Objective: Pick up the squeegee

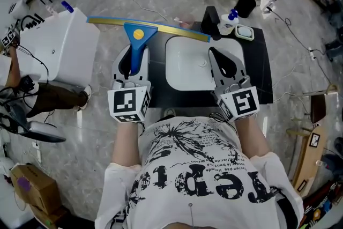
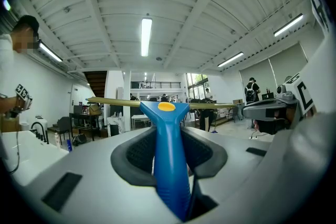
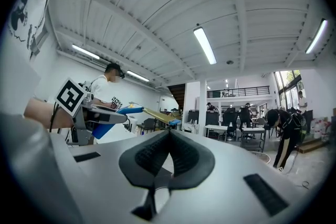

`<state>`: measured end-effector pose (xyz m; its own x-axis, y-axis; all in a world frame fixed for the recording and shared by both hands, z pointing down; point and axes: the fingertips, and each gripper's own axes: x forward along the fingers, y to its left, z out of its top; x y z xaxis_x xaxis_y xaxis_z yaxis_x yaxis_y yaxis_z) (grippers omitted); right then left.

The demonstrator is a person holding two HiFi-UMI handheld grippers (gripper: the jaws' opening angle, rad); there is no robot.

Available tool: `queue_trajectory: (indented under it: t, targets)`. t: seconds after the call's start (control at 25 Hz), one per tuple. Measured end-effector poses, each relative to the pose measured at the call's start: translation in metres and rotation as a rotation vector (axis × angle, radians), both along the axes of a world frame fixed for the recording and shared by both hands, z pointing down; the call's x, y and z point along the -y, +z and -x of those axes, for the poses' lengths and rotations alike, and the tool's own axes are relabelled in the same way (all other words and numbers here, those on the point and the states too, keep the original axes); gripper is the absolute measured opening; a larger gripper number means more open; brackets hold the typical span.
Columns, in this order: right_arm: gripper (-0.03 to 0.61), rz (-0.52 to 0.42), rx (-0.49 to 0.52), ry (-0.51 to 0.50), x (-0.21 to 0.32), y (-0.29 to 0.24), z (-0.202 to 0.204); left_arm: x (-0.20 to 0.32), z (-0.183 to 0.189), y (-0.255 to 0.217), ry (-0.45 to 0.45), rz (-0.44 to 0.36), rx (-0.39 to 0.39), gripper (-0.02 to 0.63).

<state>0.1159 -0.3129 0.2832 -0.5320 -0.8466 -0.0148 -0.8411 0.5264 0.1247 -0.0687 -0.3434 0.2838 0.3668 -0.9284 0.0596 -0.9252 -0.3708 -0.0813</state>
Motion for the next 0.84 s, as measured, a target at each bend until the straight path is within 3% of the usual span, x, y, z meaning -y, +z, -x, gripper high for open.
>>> queue_trajectory:
  t: [0.84]
  targets:
    - [0.012, -0.012, 0.0, 0.019, 0.006, 0.013, -0.003, 0.004, -0.002, 0.018, -0.003, 0.026, -0.029, 0.14]
